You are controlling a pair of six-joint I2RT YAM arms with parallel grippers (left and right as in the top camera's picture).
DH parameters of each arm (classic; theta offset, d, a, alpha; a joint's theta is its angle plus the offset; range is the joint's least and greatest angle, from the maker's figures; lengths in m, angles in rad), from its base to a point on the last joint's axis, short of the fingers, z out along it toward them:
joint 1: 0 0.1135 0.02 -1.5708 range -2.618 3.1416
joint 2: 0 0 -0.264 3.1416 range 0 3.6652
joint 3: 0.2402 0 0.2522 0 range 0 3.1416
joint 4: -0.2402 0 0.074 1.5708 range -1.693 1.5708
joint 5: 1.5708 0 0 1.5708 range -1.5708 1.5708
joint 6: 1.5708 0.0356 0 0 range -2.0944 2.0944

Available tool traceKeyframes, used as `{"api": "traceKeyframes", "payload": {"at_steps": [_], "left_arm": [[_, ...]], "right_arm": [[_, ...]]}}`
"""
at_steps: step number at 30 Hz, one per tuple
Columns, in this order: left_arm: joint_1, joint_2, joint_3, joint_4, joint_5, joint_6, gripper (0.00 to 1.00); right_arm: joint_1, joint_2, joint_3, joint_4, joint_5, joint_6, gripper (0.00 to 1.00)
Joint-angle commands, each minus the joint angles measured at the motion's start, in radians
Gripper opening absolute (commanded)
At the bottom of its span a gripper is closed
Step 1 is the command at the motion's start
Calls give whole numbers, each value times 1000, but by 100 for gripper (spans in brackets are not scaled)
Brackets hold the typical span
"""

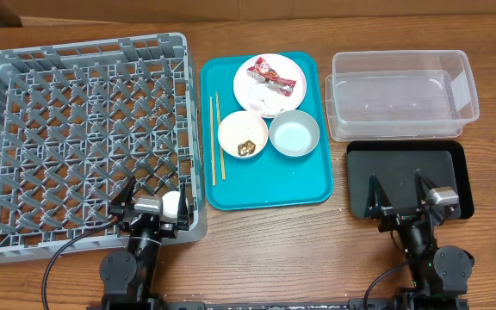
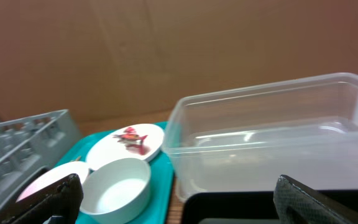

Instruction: Sort waste into correct bins and load items into the dishwasher

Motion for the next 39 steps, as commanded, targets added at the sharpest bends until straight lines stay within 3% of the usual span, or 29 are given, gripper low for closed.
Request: {"api": "traceKeyframes", "payload": {"at_steps": [1, 10, 20, 27, 39], "left_arm": [[6, -10, -4, 8, -16, 26, 100], [6, -10, 18, 124, -33, -24, 100], [6, 2, 145, 87, -83, -65, 100], [6, 188, 400, -33, -98, -67, 100], [6, 713, 995, -444, -90, -93, 100]], "right_arm": [[-5, -8, -5, 18, -91, 3, 100], [-5, -8, 102, -14, -164, -42, 100], [-5, 71, 290, -89, -174, -94, 100], [-5, 361, 573, -186, -222, -94, 100], [28, 991, 1231, -555, -333, -188, 100]]}}
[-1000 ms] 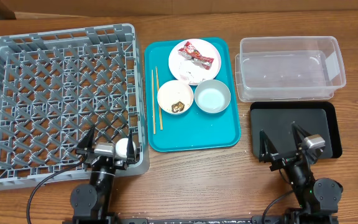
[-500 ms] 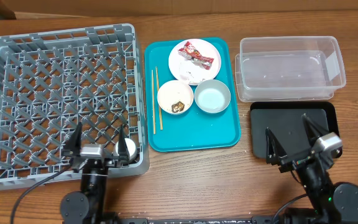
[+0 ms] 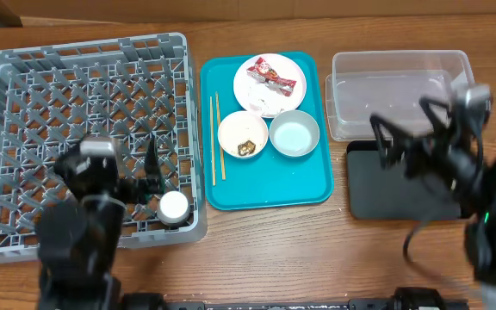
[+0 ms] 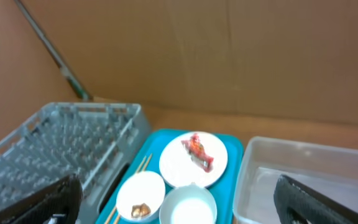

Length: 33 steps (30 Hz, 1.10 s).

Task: Sort waste into correct bins and load items into the dishwasher
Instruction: 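Grasp the red wrapper and tissue on the white plate with right gripper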

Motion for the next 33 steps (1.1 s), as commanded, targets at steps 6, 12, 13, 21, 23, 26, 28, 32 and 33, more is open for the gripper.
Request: {"api": "traceKeyframes", "payload": {"at_steps": [6, 12, 13, 21, 23, 26, 28, 32, 33], "left_arm": [[6, 378, 390, -216, -2, -20, 100], [6, 571, 426, -190, -3, -23, 100], [5, 606, 426, -187, 8, -24, 100], [5, 872, 426, -179, 148, -28, 100], [5, 900, 426, -164, 152, -39, 100], [6, 909, 426, -122, 150, -50, 100], [6, 901, 431, -102, 140, -51, 100], [6, 892, 436, -98, 140, -50, 100], [6, 892, 436, -103, 140, -50, 100]], "right_arm": [[147, 513, 568, -279, 6, -170, 100], [295, 859, 875, -418, 138, -172, 100], [310, 895, 886, -408, 137, -172, 100], [370, 1109, 885, -185, 114, -112, 100], [386, 1153, 885, -154, 178, -117, 100], [418, 1226, 885, -137, 271, -190, 100], [441, 1275, 885, -131, 329, -226, 100], [469, 1371, 885, -128, 433, -279, 100], [471, 1392, 885, -132, 433, -300, 100]]}}
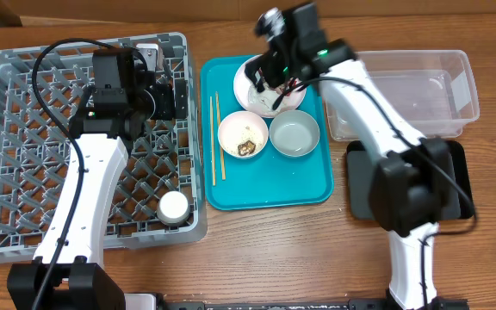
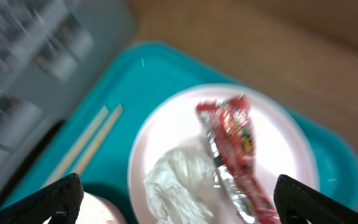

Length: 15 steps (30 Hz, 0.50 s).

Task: Sort waste into correct bins and load items into the dishwasher
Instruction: 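Grasp the red wrapper and tissue on the white plate with right gripper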

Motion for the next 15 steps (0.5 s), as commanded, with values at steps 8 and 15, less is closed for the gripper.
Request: {"api": "traceKeyframes", "payload": {"at_steps": [8, 15], "left_arm": [[6, -29, 23, -16, -28, -13, 100], [6, -29, 23, -18, -55, -13, 100]], "right_arm": [[12, 148, 25, -4, 75, -116, 100], [11, 214, 25, 12, 86, -108, 96]]}}
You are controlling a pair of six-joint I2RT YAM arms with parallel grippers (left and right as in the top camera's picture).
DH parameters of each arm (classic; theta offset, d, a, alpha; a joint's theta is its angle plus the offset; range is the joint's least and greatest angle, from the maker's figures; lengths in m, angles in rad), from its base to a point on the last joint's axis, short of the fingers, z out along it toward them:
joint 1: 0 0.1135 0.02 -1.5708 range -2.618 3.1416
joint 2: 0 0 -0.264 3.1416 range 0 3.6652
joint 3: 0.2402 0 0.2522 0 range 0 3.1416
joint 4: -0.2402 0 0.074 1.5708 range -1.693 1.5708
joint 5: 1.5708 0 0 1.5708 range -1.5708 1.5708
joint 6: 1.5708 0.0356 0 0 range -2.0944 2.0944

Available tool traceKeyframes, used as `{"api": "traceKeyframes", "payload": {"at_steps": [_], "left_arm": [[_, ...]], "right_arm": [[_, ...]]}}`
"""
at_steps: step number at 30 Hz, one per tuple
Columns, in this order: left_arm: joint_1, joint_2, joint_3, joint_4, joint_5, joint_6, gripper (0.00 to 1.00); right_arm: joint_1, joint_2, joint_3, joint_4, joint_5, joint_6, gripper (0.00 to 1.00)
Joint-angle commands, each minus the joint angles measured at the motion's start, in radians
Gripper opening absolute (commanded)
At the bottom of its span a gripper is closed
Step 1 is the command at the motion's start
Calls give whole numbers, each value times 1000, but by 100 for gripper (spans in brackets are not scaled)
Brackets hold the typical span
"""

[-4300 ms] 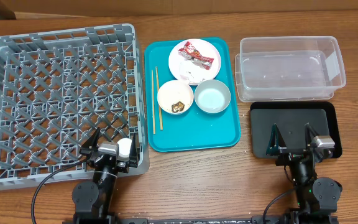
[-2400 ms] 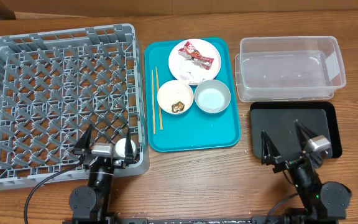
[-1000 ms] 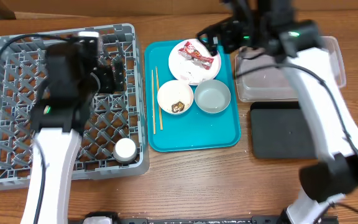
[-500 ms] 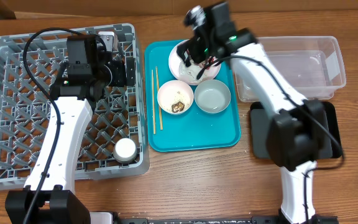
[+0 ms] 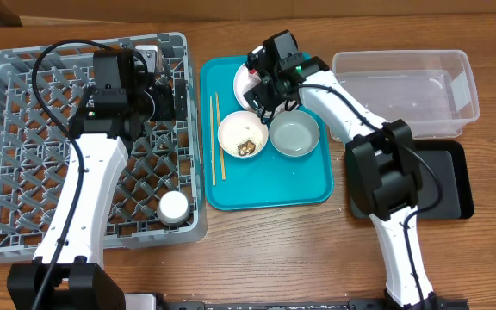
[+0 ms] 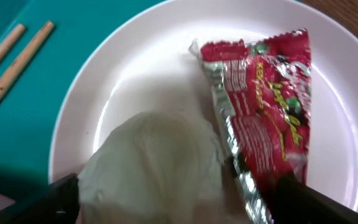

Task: Sort waste into correct bins and load items into the dishwasher
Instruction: 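Grasp the red wrapper and tissue on the white plate with right gripper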

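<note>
A white plate (image 6: 135, 81) on the teal tray (image 5: 265, 185) carries a red snack wrapper (image 6: 260, 106) and a crumpled white napkin (image 6: 157, 165). My right gripper (image 6: 179, 208) hangs low over the plate, open, with its fingers on either side of the napkin and the wrapper's lower end by the right finger. In the overhead view the right gripper (image 5: 265, 82) covers most of the plate. A bowl with food scraps (image 5: 243, 135), an empty bowl (image 5: 294, 133) and chopsticks (image 5: 214, 138) lie on the tray. My left gripper (image 5: 172, 95) hovers open over the grey dish rack (image 5: 24, 146).
A white cup (image 5: 174, 207) sits in the rack's near right corner. A clear plastic bin (image 5: 403, 82) stands at the far right, with a black bin (image 5: 442, 185) in front of it. The right arm stretches across the tray's right side.
My right gripper has dropped closer to the plate, and the napkin now lies between its open fingers. The left arm has not moved.
Both arms were parked at the table's front edge, the left by the rack and the right by the black bin. Then both were raised. Later the left hung over the rack's far right and the right over the plate, where it now sits lower.
</note>
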Motion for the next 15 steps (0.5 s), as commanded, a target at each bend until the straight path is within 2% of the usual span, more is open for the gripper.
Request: {"api": "traceKeyframes", "payload": {"at_steps": [1, 4, 7, 11, 15], "left_arm": [[6, -28, 23, 0, -35, -10, 100], [6, -28, 23, 0, -53, -10, 100], [6, -28, 23, 0, -53, -9, 100], [6, -28, 23, 5, -57, -9, 100], [6, -28, 23, 36, -56, -10, 100]], "right_arm": [[-3, 45, 24, 4, 13, 7, 91], [-3, 55, 24, 1, 13, 42, 61], [-3, 53, 26, -1, 13, 51, 23], [-4, 27, 37, -2, 13, 59, 6], [-11, -28, 108, -27, 61, 140, 4]]}}
